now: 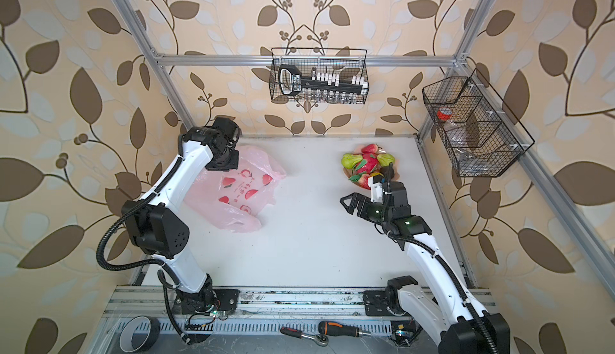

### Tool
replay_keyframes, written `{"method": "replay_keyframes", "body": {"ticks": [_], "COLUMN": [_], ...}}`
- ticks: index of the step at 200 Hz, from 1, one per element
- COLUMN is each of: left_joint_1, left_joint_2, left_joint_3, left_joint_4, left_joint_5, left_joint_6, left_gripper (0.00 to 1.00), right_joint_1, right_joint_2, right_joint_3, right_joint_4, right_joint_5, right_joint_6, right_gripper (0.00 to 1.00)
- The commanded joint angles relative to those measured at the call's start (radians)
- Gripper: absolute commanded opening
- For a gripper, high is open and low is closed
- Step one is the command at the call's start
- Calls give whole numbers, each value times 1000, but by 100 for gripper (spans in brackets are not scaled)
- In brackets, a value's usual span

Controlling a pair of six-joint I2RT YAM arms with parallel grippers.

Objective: Place the fruits into the plastic bag
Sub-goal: Move the plastic bag to the middle-left of the table.

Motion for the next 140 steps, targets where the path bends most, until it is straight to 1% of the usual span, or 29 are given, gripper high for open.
{"method": "replay_keyframes", "body": {"ticks": [1,9,25,62,86,99,122,140], "left_joint_1": [-8,-8,-9,-27,-31,-31,-31,-31], "left_joint_2": [-71,-82,-100,-133,-149,-158,-170,-178], "left_joint_3": [48,51,52,30,21,15,-15,-46], "left_joint_4": [-115,-127,-147,-172,-170,-164,-143,-118], "left_joint_5": [95,123,186,253,275,278,322,362], "left_joint_6": [-79,-96,-133,-193,-223,-227,-226,-231], "left_gripper": [0,0,0,0,0,0,0,0], "right_joint_1": [24,20,-21,-249,-364,-399,-432,-475], "right_joint_2": [12,15,27,82,149,203,267,296], "right_joint_3": [32,34,38,53,56,58,51,45], "right_joint_4": [-51,-68,-85,-67,-6,27,112,162], "right_joint_5": [49,76,85,12,-45,-79,-88,-100], "right_joint_6": [6,14,23,66,109,134,185,240], "right_gripper": [100,100,100,100,99,96,93,87]}}
